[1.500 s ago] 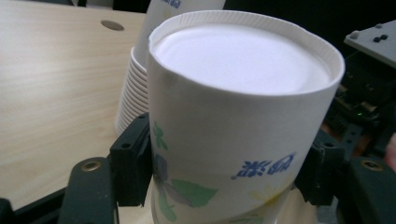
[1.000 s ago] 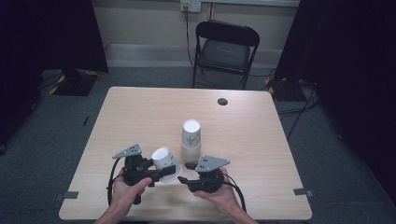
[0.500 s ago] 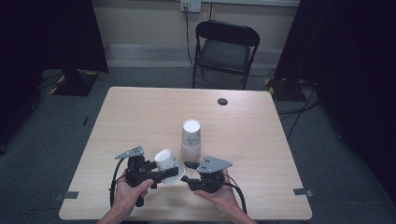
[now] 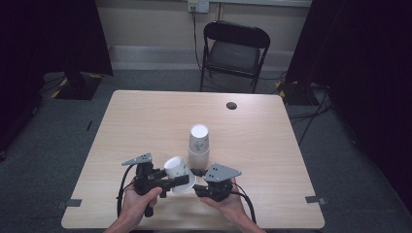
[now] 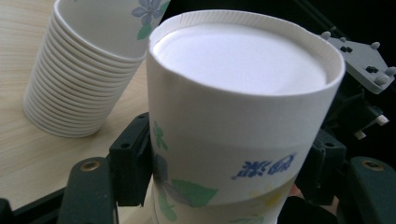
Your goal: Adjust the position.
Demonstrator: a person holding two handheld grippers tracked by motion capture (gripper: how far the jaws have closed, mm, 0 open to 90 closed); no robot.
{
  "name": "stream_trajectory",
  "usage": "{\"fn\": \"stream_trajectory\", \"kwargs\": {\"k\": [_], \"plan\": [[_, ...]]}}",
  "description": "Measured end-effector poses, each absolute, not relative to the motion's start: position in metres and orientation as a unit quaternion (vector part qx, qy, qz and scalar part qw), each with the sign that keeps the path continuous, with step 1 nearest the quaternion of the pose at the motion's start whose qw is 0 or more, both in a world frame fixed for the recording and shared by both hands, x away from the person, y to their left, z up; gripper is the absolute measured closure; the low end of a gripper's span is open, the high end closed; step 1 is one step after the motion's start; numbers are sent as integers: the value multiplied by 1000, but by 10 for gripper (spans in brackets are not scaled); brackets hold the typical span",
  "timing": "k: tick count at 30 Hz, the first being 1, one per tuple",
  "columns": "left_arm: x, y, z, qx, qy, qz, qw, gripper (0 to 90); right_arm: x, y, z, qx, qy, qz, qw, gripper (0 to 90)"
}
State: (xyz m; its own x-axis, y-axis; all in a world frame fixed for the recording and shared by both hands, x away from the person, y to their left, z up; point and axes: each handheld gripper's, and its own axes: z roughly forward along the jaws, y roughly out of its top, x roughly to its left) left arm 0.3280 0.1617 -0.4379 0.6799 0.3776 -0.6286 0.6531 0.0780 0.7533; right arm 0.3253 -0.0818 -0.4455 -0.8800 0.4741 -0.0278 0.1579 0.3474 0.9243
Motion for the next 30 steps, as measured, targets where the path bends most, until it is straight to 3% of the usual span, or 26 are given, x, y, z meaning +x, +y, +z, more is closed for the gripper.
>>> {"fn": "stream_trajectory", "kwargs": {"k": [8, 14, 30], "plan": [[329, 159, -439, 655, 387, -134, 635, 319, 325, -84, -443, 197, 797, 547, 162, 659], [332, 160, -446, 640, 400, -163, 636, 315, 322, -83, -443, 194, 791, 553, 178, 750], [326, 170, -448, 629, 406, -162, 643, 263, 318, -76, -442, 180, 790, 559, 176, 861]]}}
